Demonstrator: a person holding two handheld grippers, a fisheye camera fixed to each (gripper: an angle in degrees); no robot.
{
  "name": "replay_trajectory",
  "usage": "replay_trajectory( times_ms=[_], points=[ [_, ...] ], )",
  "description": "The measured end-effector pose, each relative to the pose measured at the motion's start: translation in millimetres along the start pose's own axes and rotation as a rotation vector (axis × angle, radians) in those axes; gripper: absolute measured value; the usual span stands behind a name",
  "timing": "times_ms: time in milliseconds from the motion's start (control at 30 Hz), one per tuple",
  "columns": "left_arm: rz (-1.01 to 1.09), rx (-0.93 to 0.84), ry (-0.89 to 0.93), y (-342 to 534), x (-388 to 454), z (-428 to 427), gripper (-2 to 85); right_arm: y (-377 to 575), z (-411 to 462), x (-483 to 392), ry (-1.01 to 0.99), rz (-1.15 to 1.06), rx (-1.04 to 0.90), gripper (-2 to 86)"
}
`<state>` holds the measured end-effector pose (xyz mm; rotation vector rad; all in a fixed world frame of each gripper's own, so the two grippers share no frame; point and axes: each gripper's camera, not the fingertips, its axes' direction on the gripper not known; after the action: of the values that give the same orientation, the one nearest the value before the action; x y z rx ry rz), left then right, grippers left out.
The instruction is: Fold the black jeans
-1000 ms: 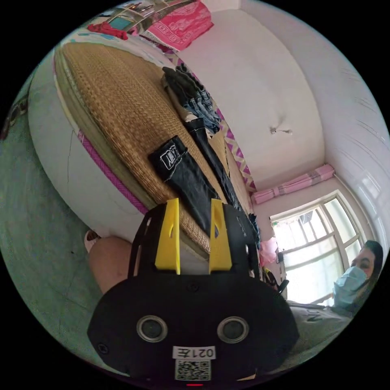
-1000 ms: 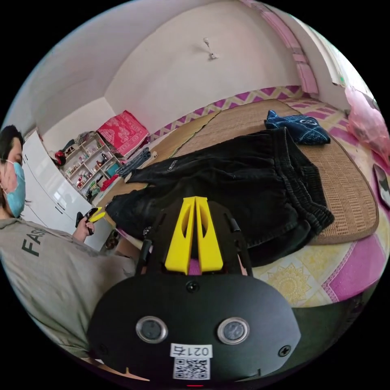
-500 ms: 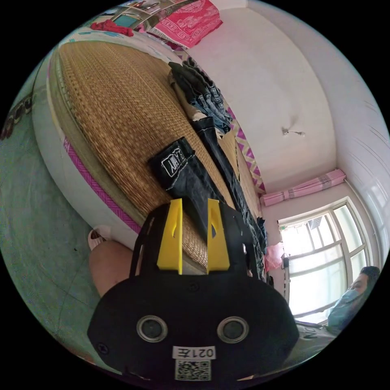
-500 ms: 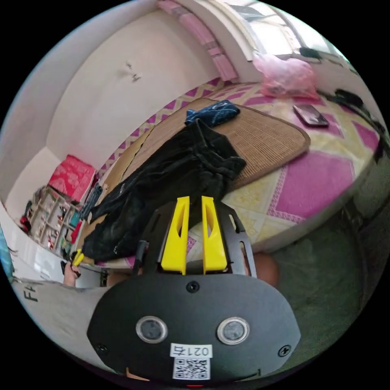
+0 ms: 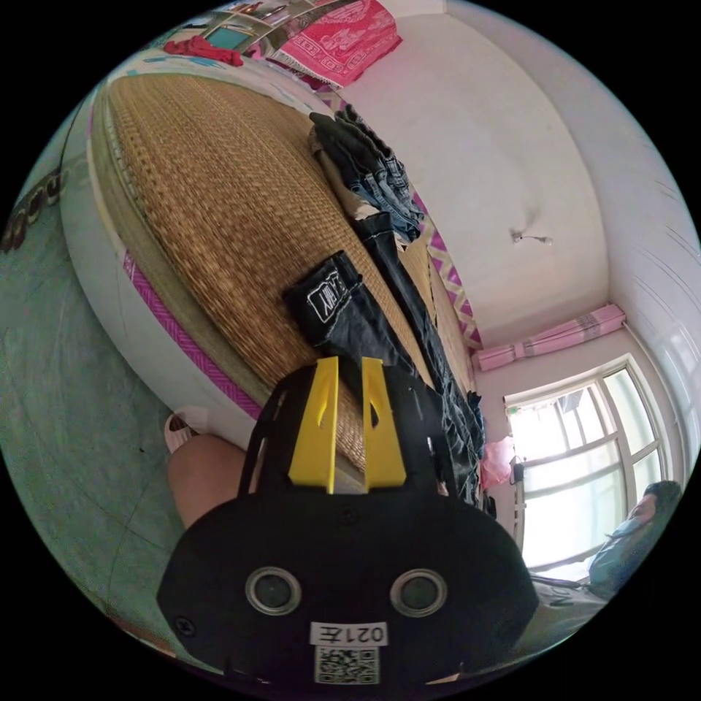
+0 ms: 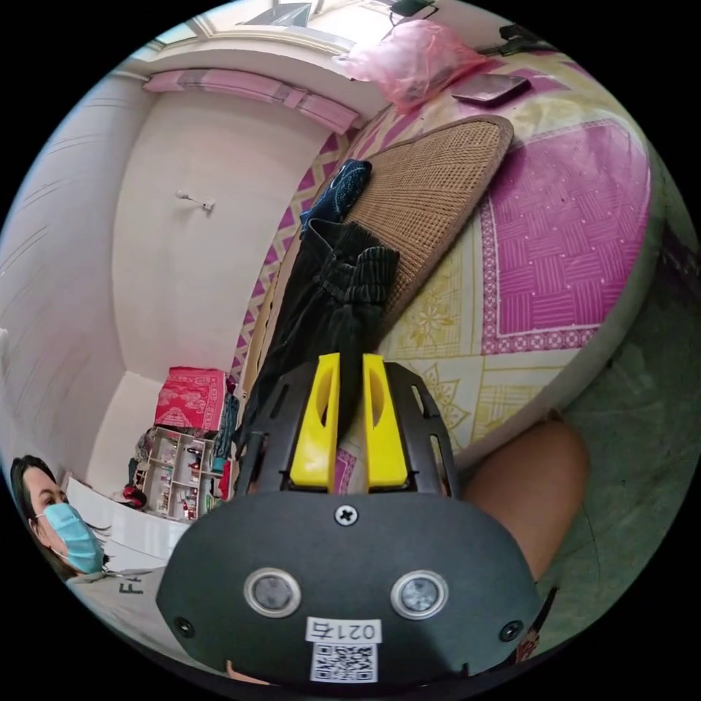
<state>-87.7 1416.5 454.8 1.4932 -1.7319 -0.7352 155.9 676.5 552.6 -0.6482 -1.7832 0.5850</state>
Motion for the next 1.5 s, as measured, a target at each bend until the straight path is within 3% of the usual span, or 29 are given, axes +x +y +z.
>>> replay_trajectory(
  times_ms=[300, 533, 700, 733, 867, 933, 1033, 1133, 1267, 1400, 1500],
  points=[
    [0.02, -0.01, 0.015, -36.2, 26.2, -8.1, -0.9, -34.3, -9.9, -12.4, -0.224, -0.016, -0.024, 0.4],
    [0.255, -0.096, -0.066, -150.0, 161.5, 5.0, -0.9, -129.6, 37.5, -66.1, -0.344, -0.068, -0.146, 0.2],
    [0.315, -0.209, -0.185, -269.8, 244.2, 88.7, -0.9, -228.7, 131.4, -111.9, -0.264, -0.106, -0.227, 0.4],
    [0.311, -0.192, -0.283, -300.8, 258.6, 114.3, -0.9, -239.1, 144.9, -113.6, -0.243, -0.102, -0.233, 0.4],
    [0.225, -0.205, -0.418, -391.0, 268.5, 214.4, -0.9, -293.4, 247.6, -103.2, -0.119, -0.036, -0.318, 0.9],
    [0.199, -0.216, -0.405, -404.0, 265.7, 251.8, -0.7, -299.8, 280.0, -93.5, -0.054, -0.007, -0.347, 1.3],
    [0.424, -0.271, -0.27, -393.4, 295.8, 293.1, 0.2, -297.9, 290.9, -97.3, -0.076, -0.069, -0.351, 3.5],
    [0.727, -0.461, -0.159, -355.4, 331.6, 325.8, 5.7, -287.7, 269.7, -136.2, -0.072, -0.258, -0.329, 6.7],
    [1.13, -0.661, -0.32, -289.8, 362.1, 369.9, 10.7, -257.8, 268.7, -216.7, -0.091, -0.657, -0.357, 6.7],
    [1.273, -0.613, -0.564, -277.7, 367.4, 401.3, 12.3, -222.8, 321.6, -281.5, 0.137, -1.018, -0.467, 7.9],
    [1.248, -0.683, -0.465, -290.1, 371.6, 413.8, 9.2, -216.3, 354.4, -302.0, 0.179, -1.141, -0.577, 8.6]
  ],
)
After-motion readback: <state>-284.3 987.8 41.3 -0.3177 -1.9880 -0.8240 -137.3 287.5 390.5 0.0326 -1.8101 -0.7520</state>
